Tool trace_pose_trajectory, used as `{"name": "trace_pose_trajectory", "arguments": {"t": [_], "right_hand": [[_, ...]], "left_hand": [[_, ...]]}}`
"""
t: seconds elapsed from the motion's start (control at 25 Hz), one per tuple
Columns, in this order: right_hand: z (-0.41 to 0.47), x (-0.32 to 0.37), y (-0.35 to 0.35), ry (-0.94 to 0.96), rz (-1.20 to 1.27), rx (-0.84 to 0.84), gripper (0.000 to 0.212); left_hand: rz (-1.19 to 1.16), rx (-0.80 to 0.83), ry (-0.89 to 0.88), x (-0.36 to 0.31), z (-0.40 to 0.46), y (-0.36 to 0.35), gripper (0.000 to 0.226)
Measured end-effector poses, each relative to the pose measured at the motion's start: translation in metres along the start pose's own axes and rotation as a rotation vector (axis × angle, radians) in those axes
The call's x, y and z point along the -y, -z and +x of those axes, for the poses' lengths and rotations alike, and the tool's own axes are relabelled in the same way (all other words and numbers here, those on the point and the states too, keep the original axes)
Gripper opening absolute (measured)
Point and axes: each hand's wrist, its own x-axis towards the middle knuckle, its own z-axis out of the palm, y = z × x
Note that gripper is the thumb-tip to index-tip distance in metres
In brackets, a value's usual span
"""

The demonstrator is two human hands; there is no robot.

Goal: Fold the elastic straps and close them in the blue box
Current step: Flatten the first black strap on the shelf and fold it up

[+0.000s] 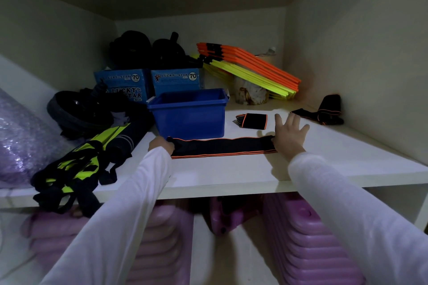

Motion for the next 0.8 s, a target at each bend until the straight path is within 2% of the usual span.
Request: {"name": "trace_pose_trajectory", "arguments": {"t": [0.08, 0.16, 0.28, 0.36, 0.52, 0.68, 0.8], "right_hand": [[0.0, 0.002, 0.004, 0.138, -0.051, -0.089, 0.05], [0.001, 0.008, 0.007, 0.31, 0.032, -0.103, 0.04], [-0.004, 0.019, 0.008, 0.516, 0.186, 0.099, 0.033], [-0.007, 0.02, 0.004, 0.491, 0.264, 0.196, 0.032], [-0.002, 0.007, -0.001, 0.335, 0.309, 0.211, 0.033], [0.006, -0.022, -0.013, 0.201, 0.289, 0.203, 0.031], [0.007, -0.046, -0.019, 0.119, 0.324, 0.227, 0.033]], "left_hand": [[-0.037, -0.025, -0.007, 0.0, 0.002, -0.003, 0.026], [-0.063, -0.067, -0.008, -0.001, 0.002, -0.007, 0.032], [-0.049, -0.09, -0.007, -0.004, 0.003, -0.011, 0.04], [-0.027, -0.084, -0.011, -0.005, 0.003, -0.014, 0.04], [-0.018, -0.035, -0.051, -0.012, -0.003, -0.019, 0.037], [-0.204, 0.213, -0.125, -0.029, -0.011, -0.029, 0.027], [-0.364, 0.419, -0.092, -0.042, -0.028, -0.037, 0.021]]}}
